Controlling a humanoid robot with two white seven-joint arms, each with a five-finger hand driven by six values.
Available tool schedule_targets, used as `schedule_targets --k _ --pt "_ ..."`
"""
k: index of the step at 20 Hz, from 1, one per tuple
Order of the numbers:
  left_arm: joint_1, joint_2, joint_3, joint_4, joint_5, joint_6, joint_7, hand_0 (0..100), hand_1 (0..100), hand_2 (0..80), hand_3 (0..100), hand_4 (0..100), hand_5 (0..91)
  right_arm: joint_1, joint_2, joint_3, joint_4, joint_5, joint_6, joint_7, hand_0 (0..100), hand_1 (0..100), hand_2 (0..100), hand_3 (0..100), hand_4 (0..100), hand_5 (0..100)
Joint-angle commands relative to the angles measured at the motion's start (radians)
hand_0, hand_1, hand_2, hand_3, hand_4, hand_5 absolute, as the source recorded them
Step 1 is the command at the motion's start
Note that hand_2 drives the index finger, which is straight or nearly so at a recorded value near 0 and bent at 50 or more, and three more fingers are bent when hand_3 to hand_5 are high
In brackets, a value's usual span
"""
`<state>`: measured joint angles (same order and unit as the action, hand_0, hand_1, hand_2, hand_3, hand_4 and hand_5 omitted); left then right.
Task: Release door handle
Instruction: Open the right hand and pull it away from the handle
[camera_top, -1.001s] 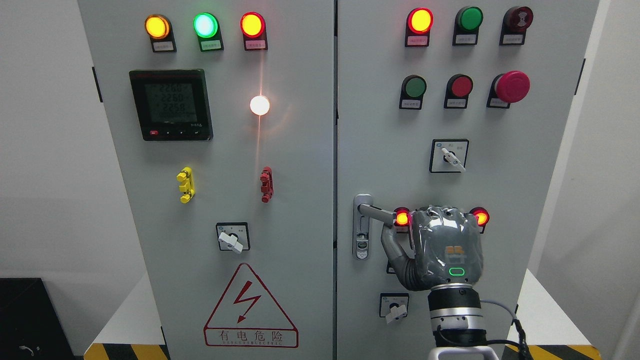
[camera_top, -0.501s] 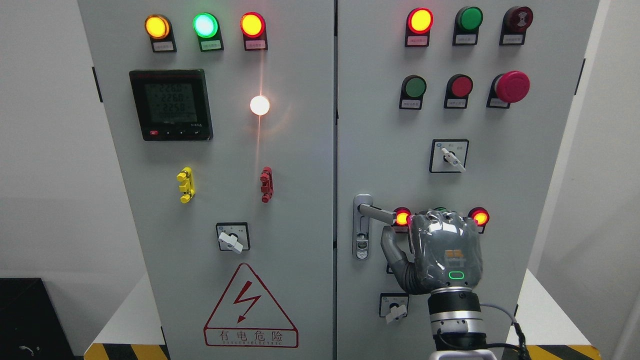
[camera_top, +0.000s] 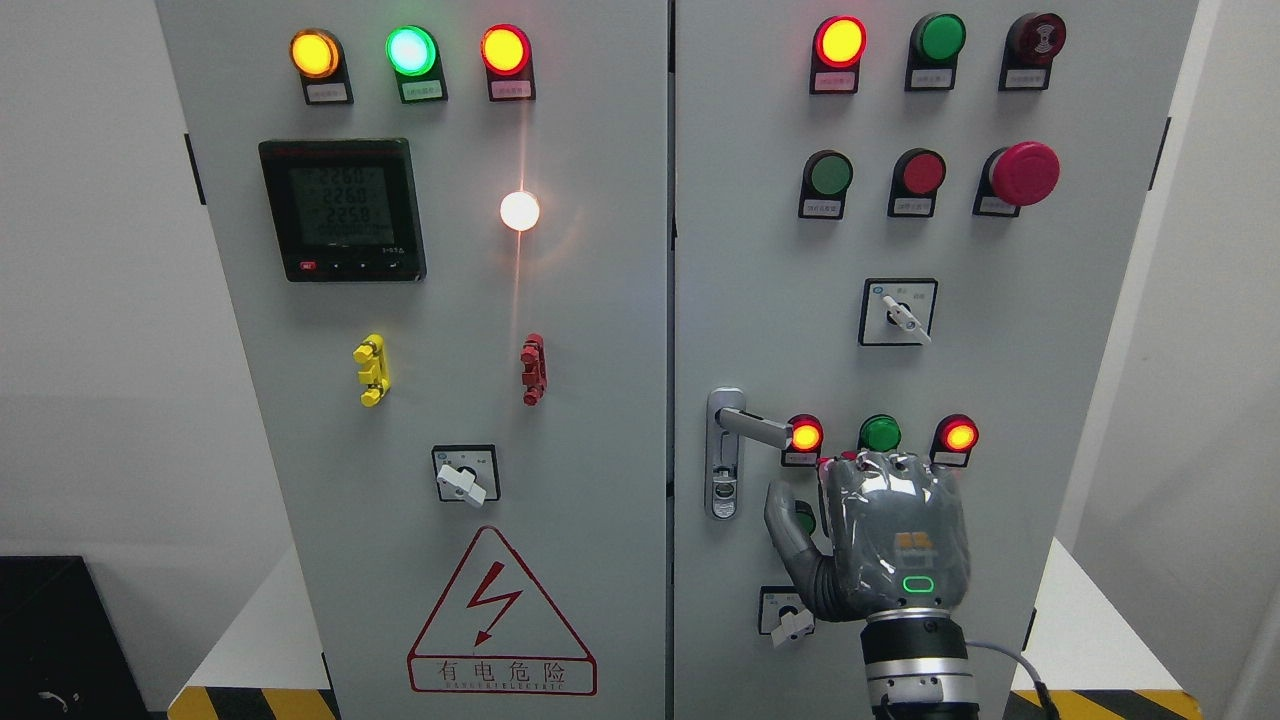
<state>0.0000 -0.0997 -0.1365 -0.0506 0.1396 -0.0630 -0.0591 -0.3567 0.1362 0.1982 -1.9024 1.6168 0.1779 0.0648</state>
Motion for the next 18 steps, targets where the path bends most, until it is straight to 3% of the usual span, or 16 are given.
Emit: schedule_targets --k 1,5,8,12,18 --pt "0.020 0.000 0.000 0.000 0.000 0.000 -0.001 12 56 0.0 0 0 0.0 0.097 -0.003 -0.005 -0.116 -0.003 -0.040 -0.008 57 27 90 100 100 100" --pt "0.020 0.000 -0.002 0.000 0.000 0.000 -0.001 12 56 0.0 0 0 0.0 0.165 0.000 -0.014 -0.187 -0.006 -0.075 -0.034 56 27 81 100 97 100" --pt "0.020 0.000 0.000 0.000 0.000 0.000 -0.001 12 56 0.0 0 0 0.0 0.162 0.003 -0.020 -0.188 -0.014 -0.075 -0.059 56 27 70 100 91 94" --pt "0.020 0.000 -0.002 0.000 0.000 0.000 -0.001 12 56 0.0 0 0 0.0 0.163 0.005 -0.022 -0.190 -0.023 -0.074 -0.069 55 27 57 82 77 76" --pt "0.020 0.000 0.000 0.000 0.000 0.000 -0.001 12 56 0.0 0 0 0.0 0.163 0.005 -0.077 -0.190 -0.047 -0.080 -0.092 54 27 43 56 56 52"
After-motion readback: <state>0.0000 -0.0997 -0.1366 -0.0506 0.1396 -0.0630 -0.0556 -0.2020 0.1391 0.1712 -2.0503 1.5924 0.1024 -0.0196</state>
